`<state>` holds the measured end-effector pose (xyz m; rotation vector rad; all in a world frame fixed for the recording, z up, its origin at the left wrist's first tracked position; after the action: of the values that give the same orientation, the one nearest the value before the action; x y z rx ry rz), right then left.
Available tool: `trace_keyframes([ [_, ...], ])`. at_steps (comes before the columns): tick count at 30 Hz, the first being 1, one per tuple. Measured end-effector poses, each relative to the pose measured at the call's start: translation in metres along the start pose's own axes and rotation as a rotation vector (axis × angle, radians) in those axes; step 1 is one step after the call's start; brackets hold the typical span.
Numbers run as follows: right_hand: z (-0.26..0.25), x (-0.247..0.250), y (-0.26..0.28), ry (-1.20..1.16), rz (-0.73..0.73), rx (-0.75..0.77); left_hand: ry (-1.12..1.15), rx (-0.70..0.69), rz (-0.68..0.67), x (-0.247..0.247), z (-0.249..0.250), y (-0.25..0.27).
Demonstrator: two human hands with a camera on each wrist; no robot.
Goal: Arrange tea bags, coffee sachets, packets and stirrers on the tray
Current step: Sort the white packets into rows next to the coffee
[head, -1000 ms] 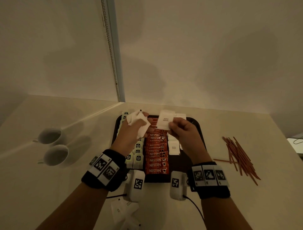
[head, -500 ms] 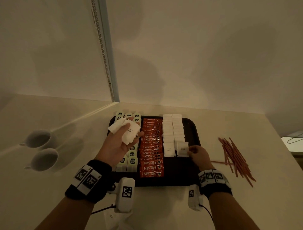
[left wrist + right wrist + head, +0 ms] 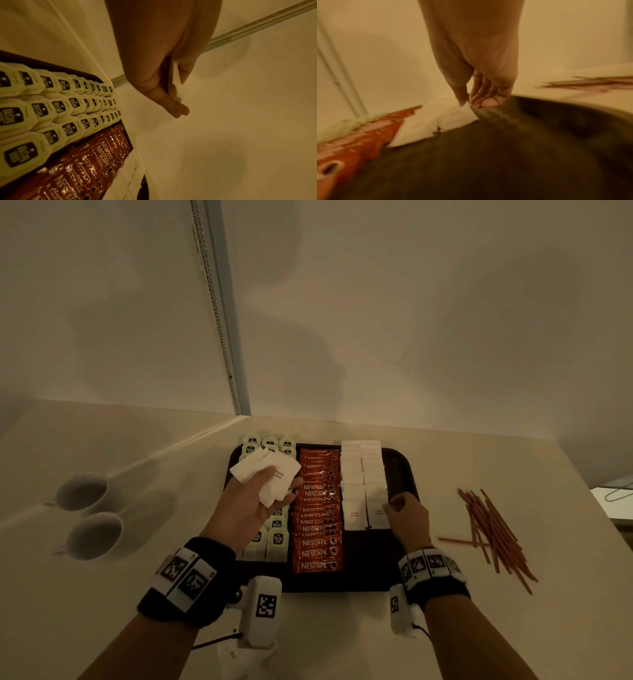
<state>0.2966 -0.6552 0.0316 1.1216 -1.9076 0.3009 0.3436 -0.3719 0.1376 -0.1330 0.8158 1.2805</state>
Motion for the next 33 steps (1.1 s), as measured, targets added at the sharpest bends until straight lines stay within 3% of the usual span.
trace_keyframes([
  [3,-0.06,0.007,0.017,-0.246,-0.099,0.21,-0.098,-0.024,0.01,-0.001,0.0,0.0],
  [6,-0.125,0.014,0.04,-0.449,-0.33,0.416,-0.225,-0.045,0.033,-0.005,-0.001,0.0],
  [8,-0.153,0.015,0.05,-0.425,-0.432,0.507,-0.327,-0.073,0.019,-0.01,0.0,0.0],
  [10,-0.168,0.017,0.055,-0.326,-0.433,0.59,-0.389,-0.102,0.014,-0.012,0.002,-0.001],
  [13,-0.168,0.019,0.055,-0.49,-0.438,0.516,-0.366,-0.148,0.012,-0.01,0.007,-0.002],
  [17,-0.16,0.016,0.061,-0.83,-0.562,0.329,-0.381,-0.23,-0.001,-0.008,0.013,-0.001],
  [23,-0.154,0.007,0.075,-0.855,-0.567,0.287,-0.584,-0.33,0.101,-0.006,0.02,-0.001],
  [27,-0.151,0.003,0.077,-0.969,-0.522,0.231,-0.731,-0.387,0.08,-0.007,0.027,-0.001],
  [33,-0.145,-0.003,0.076,-1.041,-0.568,0.183,-0.732,-0.343,0.116,-0.006,0.025,-0.002],
])
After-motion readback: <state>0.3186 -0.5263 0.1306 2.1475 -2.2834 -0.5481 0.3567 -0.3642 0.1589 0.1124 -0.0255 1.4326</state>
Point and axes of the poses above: each hand's wrist, its own y-axis away from the middle knuckle, its own x-axis out of the back of the hand, z = x × y, the point moved 3 cm from there along -y, towards the middle knuckle, and after that the axes turned 2 degrees about -z, right-handed, at the moved point
